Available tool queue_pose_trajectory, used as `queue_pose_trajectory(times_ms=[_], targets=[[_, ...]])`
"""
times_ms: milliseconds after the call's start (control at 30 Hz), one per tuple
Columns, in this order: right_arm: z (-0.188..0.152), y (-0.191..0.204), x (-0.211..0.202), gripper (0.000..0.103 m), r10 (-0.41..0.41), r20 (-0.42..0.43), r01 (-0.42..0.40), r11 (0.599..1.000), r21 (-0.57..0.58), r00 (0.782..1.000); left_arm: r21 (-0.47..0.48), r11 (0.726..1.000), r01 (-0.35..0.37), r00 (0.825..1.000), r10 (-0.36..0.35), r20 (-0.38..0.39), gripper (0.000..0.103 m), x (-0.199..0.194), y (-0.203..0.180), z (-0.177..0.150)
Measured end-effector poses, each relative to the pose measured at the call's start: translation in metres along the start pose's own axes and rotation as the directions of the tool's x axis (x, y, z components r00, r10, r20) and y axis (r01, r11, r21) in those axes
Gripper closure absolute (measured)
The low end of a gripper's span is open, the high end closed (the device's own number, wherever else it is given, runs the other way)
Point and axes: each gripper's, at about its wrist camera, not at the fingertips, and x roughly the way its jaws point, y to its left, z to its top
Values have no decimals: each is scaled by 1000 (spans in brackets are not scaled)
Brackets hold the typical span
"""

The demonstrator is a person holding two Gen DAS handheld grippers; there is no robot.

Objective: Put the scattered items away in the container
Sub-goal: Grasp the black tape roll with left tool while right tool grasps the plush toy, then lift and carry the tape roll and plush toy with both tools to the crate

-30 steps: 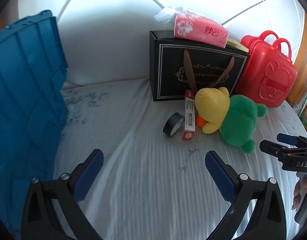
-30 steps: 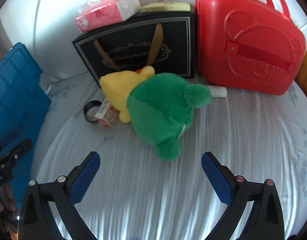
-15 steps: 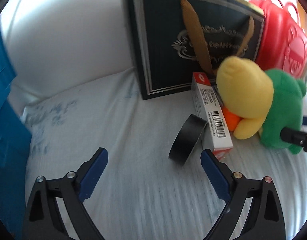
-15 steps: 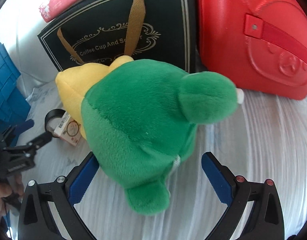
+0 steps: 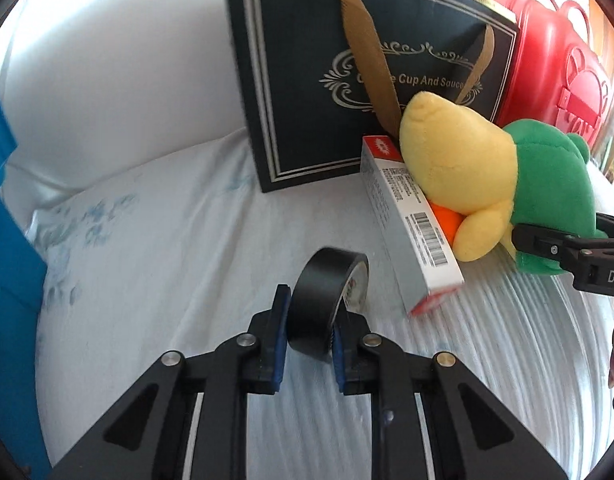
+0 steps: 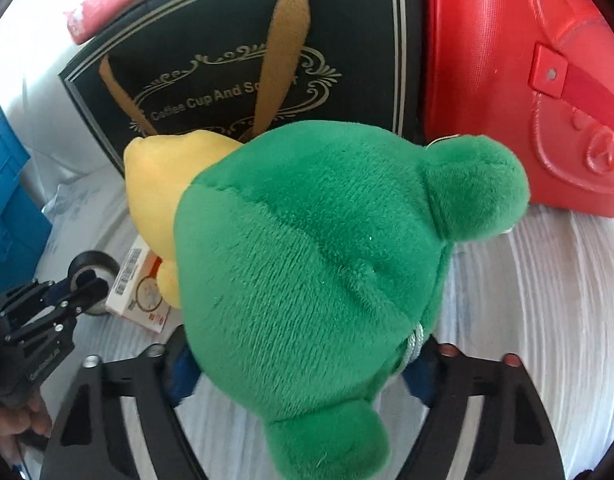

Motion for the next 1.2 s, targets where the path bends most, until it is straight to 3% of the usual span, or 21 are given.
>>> queue_pose_trajectory(times_ms=[200, 400, 767, 933, 1200], targets=[[-15, -2, -24, 33, 0, -28, 0, 1000, 5, 1000, -33, 999, 6, 1000, -6, -21, 86, -25, 0, -22], [-63, -14, -63, 34, -11, -80, 14, 999, 39, 997, -78, 997, 22, 998, -27, -62, 86, -60, -7, -60], [-137, -1, -158, 34, -29, -153, 39, 997, 64, 988, -145, 989, 43, 993, -58, -104, 86, -164, -39, -113], [-162, 5, -212, 34, -36, -153, 50, 995, 92, 988, -123, 992, 30, 993, -44, -110, 86, -217, -52, -127], [-178, 22, -295, 34, -20, -101, 35, 989, 142, 995, -82, 996, 32, 998, -36, -53, 86, -293, -69, -128]])
